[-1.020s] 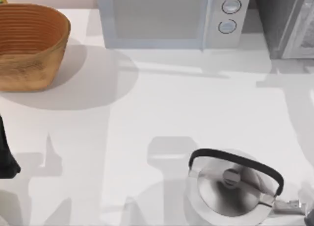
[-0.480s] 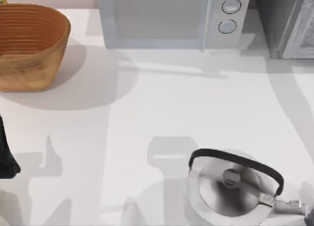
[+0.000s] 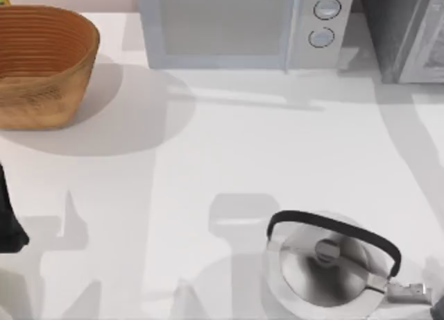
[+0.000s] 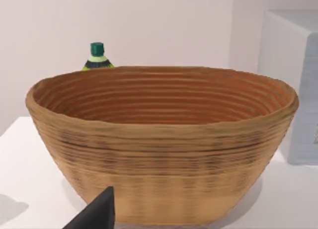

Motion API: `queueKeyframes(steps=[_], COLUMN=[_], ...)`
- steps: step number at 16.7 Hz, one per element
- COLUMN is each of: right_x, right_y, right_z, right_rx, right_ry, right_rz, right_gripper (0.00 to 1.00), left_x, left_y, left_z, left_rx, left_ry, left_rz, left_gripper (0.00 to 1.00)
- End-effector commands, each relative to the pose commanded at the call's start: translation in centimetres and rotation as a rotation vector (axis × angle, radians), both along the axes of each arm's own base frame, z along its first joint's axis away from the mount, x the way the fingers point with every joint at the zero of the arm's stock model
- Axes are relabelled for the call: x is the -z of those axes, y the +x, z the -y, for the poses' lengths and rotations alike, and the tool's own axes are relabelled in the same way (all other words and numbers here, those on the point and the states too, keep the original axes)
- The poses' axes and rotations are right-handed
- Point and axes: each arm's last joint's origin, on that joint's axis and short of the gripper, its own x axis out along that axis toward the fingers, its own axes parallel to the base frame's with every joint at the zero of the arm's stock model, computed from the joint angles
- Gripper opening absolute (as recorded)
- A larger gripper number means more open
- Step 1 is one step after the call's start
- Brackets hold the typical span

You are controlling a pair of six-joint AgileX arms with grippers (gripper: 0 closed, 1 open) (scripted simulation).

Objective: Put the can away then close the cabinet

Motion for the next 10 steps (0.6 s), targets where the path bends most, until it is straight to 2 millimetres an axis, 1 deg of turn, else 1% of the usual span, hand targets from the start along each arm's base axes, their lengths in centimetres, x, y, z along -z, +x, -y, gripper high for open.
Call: queueKeyframes(steps=[2, 4, 10], right_x=[-0.2, -0.6, -3.1], right_y=[1.3, 3.3, 9.3], right_z=[-0.1, -0.3, -0.3], right_rx=[0.0, 0.002, 0.005], right_ry=[-0.004, -0.007, 0.003], right_rz=[-0.016, -0.031, 0.005], right_gripper=[0.0, 0.0, 0.0], left_x=[0.0, 0.0, 0.0], left_y=[0.0, 0.0, 0.0], left_z=[0.0, 0.0, 0.0], left_rx=[0.0, 0.0, 0.0], left_ry=[0.0, 0.0, 0.0], left_rz=[0.0, 0.0, 0.0], left_gripper=[1.0, 1.0, 1.0])
